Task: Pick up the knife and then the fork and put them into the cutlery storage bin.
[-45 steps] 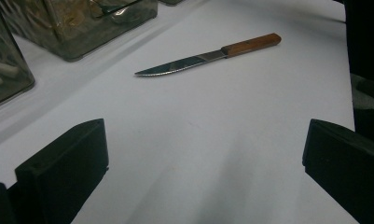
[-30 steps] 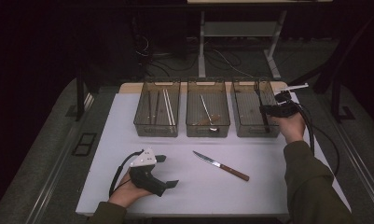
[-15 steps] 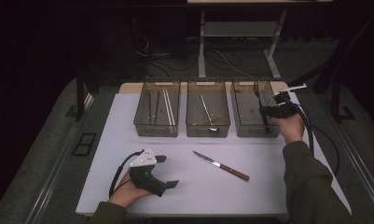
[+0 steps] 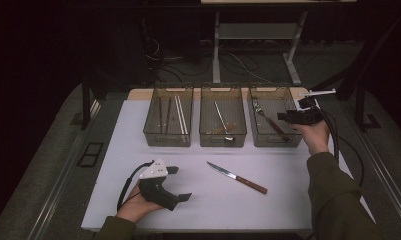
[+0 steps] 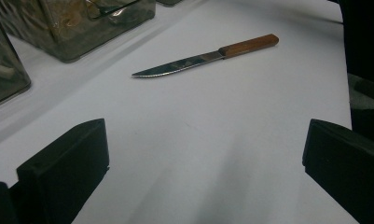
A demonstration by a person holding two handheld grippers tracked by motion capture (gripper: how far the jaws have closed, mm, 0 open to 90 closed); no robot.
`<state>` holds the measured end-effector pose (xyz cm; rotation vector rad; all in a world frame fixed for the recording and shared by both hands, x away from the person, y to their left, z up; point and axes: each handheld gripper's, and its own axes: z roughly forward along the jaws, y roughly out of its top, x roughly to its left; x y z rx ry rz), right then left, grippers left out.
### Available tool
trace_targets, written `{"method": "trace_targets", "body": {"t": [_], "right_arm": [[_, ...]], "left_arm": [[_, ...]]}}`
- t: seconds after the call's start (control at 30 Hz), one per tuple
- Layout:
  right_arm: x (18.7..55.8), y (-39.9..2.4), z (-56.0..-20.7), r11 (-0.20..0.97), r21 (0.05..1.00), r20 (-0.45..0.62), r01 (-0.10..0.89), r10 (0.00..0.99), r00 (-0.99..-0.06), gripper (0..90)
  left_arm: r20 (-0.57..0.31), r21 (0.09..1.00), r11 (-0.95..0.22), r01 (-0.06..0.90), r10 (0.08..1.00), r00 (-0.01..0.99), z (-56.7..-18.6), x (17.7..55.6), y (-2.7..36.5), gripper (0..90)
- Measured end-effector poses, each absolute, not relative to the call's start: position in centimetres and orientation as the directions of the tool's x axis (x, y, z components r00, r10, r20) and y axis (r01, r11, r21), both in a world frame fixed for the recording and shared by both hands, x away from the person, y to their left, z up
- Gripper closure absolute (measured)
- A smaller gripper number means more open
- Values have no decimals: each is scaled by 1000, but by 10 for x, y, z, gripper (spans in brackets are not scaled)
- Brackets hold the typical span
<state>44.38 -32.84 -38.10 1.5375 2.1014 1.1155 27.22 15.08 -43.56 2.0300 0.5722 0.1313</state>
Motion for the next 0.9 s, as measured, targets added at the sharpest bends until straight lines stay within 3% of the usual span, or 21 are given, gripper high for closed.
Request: {"method": "trace_targets", "body": {"t": [0.5,0.9], "right_arm": [[408,-320,-363,199,783,153,590,857,-492,314],[374,-310,-357,219,820,162,529,797,-582,284]], "left_arm": [[-141,848,-403,344,455,879,-436,272,151,0],[-141,849,-401,345,458,878,-436,273,151,0]]}}
